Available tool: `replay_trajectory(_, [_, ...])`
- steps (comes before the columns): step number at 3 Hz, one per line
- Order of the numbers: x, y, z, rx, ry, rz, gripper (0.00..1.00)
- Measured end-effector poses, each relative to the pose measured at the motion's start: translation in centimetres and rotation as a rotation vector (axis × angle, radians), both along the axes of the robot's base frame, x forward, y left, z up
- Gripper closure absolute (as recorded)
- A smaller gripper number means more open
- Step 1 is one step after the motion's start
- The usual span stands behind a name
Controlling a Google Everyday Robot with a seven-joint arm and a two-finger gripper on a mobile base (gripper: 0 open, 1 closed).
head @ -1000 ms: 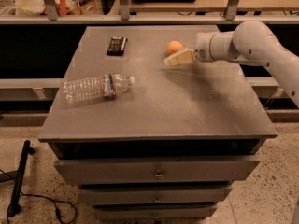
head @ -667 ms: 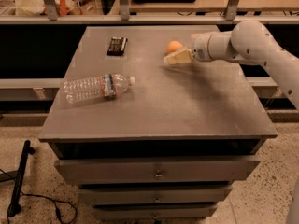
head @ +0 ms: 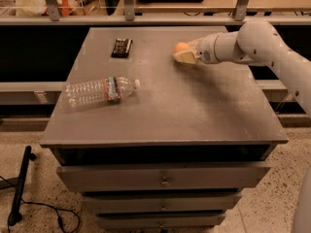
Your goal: Move orange near water bottle
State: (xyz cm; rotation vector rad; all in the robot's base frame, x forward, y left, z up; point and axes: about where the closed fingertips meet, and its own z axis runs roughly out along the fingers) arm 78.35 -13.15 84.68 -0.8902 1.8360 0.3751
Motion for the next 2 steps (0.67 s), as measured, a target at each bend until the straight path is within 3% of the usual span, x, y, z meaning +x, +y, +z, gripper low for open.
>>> replay_trajectory(1, [-0.5,0.1,0.6,0.014,-0.008,0.058,0.85])
replay_trajectory(2, [-1.9,1.3,3.5,0.041,-0.035,0.189,1.00])
